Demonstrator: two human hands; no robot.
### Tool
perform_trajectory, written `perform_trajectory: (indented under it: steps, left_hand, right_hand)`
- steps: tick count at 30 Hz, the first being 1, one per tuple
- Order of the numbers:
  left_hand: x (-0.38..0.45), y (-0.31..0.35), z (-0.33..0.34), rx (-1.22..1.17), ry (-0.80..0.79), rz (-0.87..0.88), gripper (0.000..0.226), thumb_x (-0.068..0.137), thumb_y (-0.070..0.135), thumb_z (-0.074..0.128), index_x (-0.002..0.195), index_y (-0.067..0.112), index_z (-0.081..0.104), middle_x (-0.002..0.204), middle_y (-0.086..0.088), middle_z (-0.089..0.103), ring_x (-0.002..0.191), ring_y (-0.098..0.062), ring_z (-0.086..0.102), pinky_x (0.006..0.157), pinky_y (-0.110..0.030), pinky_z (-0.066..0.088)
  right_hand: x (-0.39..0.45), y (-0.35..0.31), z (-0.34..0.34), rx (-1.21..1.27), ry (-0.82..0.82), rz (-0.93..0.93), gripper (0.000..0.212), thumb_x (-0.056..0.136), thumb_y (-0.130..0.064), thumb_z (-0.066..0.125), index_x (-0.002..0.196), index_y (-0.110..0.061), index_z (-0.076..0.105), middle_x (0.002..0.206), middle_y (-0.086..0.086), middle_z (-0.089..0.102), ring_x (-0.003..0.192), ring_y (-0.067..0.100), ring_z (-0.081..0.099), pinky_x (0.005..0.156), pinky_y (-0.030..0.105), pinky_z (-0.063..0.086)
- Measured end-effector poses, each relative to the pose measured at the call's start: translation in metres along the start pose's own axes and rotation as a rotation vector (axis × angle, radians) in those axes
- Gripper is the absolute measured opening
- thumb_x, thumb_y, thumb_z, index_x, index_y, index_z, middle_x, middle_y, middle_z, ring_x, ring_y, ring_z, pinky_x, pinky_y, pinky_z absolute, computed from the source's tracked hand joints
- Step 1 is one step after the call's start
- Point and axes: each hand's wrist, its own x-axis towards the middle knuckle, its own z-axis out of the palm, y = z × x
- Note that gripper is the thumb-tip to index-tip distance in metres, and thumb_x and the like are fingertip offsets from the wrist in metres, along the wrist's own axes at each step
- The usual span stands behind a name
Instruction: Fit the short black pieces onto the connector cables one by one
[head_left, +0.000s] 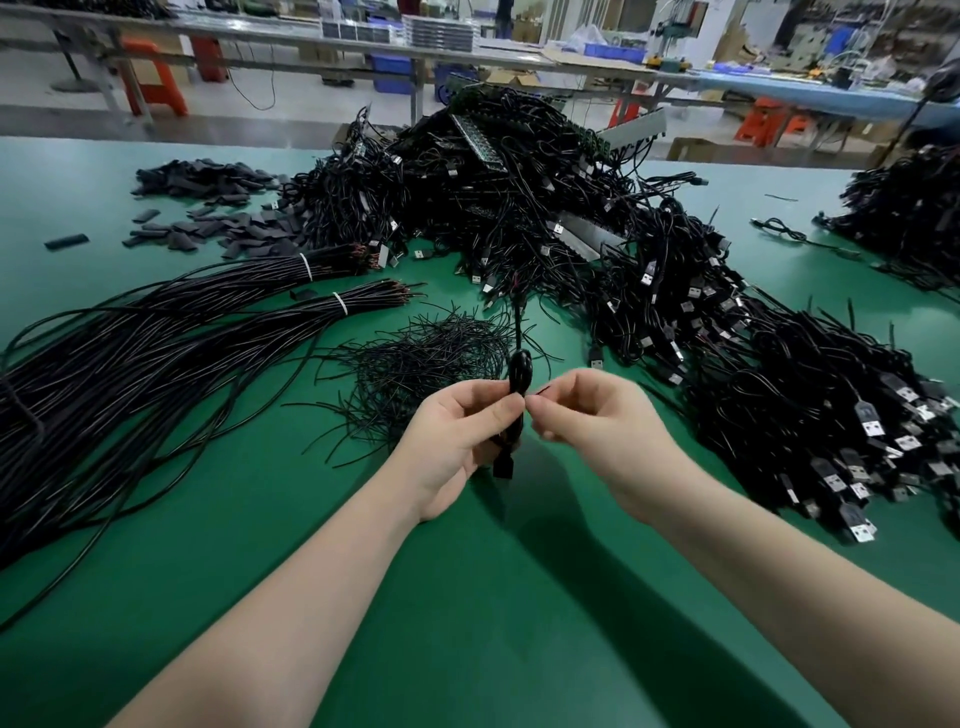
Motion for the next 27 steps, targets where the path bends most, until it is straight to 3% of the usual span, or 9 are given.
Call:
perform_trajectory:
  steps: [3, 5, 7, 10, 11, 13, 21, 25, 27]
  left_hand:
    - [-0.002, 0.006, 0.001, 0.009, -0.034, -0.050, 0.008, 0.073, 0.024, 0.068, 0.070, 0.020, 0.074, 0.060, 0.003, 0.061, 0.052, -0.008, 0.055, 0.048, -0.019, 0.046]
    - [-0.003, 0.008, -0.001, 0.005, -0.035, -0.069, 0.014, 0.075, 0.027, 0.066, 0.063, 0.023, 0.073, 0.056, 0.003, 0.057, 0.047, -0.007, 0.052, 0.041, -0.017, 0.040]
    - [-0.003, 0.009, -0.001, -0.042, 0.002, -0.076, 0.008, 0.073, 0.026, 0.068, 0.069, 0.021, 0.072, 0.058, 0.002, 0.057, 0.049, -0.008, 0.052, 0.041, -0.017, 0.040]
    - [0.001, 0.006, -0.004, -0.145, 0.049, -0.051, 0.017, 0.070, 0.021, 0.071, 0.086, 0.015, 0.068, 0.069, 0.002, 0.066, 0.061, -0.010, 0.059, 0.061, -0.022, 0.051]
    - [0.002, 0.004, -0.005, -0.152, 0.053, -0.043, 0.020, 0.070, 0.020, 0.071, 0.088, 0.015, 0.068, 0.075, 0.001, 0.070, 0.068, -0.011, 0.062, 0.072, -0.027, 0.051]
    - [0.003, 0.003, -0.005, -0.123, 0.037, -0.037, 0.023, 0.070, 0.019, 0.072, 0.092, 0.014, 0.068, 0.087, -0.003, 0.072, 0.081, -0.017, 0.066, 0.086, -0.034, 0.049]
    - [0.001, 0.002, -0.002, -0.068, -0.008, 0.017, 0.011, 0.068, 0.019, 0.072, 0.074, 0.025, 0.079, 0.085, 0.004, 0.074, 0.080, -0.009, 0.067, 0.083, -0.026, 0.051]
    - [0.000, 0.001, -0.002, -0.043, -0.033, 0.040, 0.012, 0.070, 0.018, 0.071, 0.079, 0.021, 0.079, 0.087, 0.000, 0.074, 0.081, -0.013, 0.067, 0.080, -0.026, 0.053]
    - [0.000, 0.002, -0.001, -0.032, -0.032, 0.036, 0.011, 0.071, 0.017, 0.071, 0.078, 0.020, 0.079, 0.083, 0.000, 0.073, 0.077, -0.012, 0.066, 0.074, -0.024, 0.053]
  right_hand:
    - [0.010, 0.004, -0.011, -0.956, 0.005, -0.954, 0.012, 0.085, 0.007, 0.059, 0.077, -0.001, 0.065, 0.075, 0.009, 0.064, 0.070, 0.026, 0.060, 0.067, 0.038, 0.053]
    - [0.018, 0.004, -0.016, -1.206, -0.067, -1.228, 0.017, 0.086, 0.008, 0.053, 0.078, 0.001, 0.066, 0.079, 0.013, 0.065, 0.071, 0.031, 0.062, 0.064, 0.039, 0.054]
    - [0.018, 0.004, -0.011, -1.052, -0.005, -1.039, 0.012, 0.087, 0.004, 0.060, 0.087, -0.001, 0.071, 0.083, 0.009, 0.068, 0.075, 0.029, 0.065, 0.067, 0.037, 0.055]
    - [0.009, -0.004, 0.006, -0.290, 0.035, -0.163, 0.015, 0.090, -0.014, 0.066, 0.103, -0.008, 0.071, 0.084, -0.002, 0.071, 0.073, 0.015, 0.067, 0.070, 0.028, 0.056]
    - [0.006, -0.006, 0.008, -0.015, -0.007, 0.105, 0.016, 0.091, -0.020, 0.066, 0.101, -0.008, 0.071, 0.080, -0.002, 0.071, 0.067, 0.012, 0.066, 0.064, 0.025, 0.055]
    - [0.005, -0.006, 0.008, 0.215, -0.047, 0.331, 0.020, 0.088, -0.028, 0.068, 0.083, -0.009, 0.070, 0.071, 0.001, 0.069, 0.059, 0.011, 0.063, 0.056, 0.021, 0.053]
    - [0.000, -0.011, 0.008, 0.214, 0.037, 0.299, 0.017, 0.084, -0.019, 0.074, 0.074, -0.006, 0.068, 0.063, 0.001, 0.066, 0.061, 0.013, 0.060, 0.060, 0.021, 0.055]
    - [-0.004, -0.009, 0.014, 0.373, 0.082, 0.325, 0.013, 0.086, -0.012, 0.070, 0.076, -0.004, 0.069, 0.063, 0.003, 0.064, 0.060, 0.013, 0.059, 0.064, 0.023, 0.056]
    - [-0.005, -0.004, 0.018, 0.206, 0.129, 0.183, 0.015, 0.087, -0.011, 0.069, 0.072, -0.007, 0.068, 0.061, 0.002, 0.061, 0.061, 0.013, 0.057, 0.070, 0.030, 0.054]
